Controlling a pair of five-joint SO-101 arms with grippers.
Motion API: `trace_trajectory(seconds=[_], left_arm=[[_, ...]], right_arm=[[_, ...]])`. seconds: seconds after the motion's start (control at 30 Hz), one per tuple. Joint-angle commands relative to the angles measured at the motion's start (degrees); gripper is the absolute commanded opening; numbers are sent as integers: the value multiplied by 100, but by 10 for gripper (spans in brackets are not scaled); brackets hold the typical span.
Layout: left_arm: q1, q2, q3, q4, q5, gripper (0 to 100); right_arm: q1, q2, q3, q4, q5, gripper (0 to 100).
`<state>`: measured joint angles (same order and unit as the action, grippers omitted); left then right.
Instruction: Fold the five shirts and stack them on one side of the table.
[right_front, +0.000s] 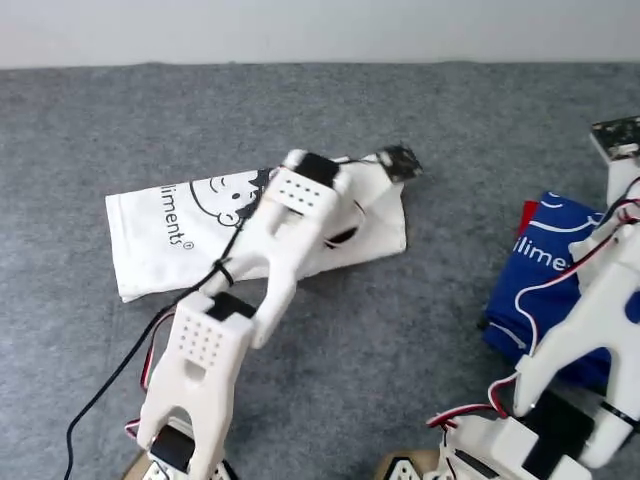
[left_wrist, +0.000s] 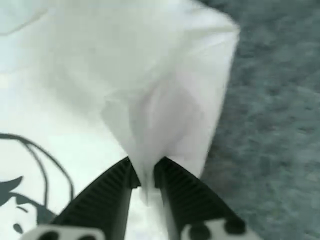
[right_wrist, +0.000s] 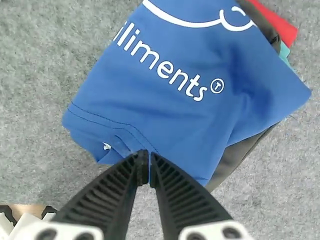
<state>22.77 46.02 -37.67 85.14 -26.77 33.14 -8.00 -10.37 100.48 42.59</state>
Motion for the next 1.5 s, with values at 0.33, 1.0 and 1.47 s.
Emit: trace_trajectory(seconds=[0.33, 1.0, 1.47], left_arm=[[-501, 1442, -2176, -62, 158, 185], [-703, 1160, -4259, 1565, 105, 156], [-862, -202, -646, 923, -53, 152]], right_arm=[[-400, -233, 167, 145, 0, 12], [-444, -242, 167, 145, 0, 12], [-444, -242, 167, 136, 35, 12]])
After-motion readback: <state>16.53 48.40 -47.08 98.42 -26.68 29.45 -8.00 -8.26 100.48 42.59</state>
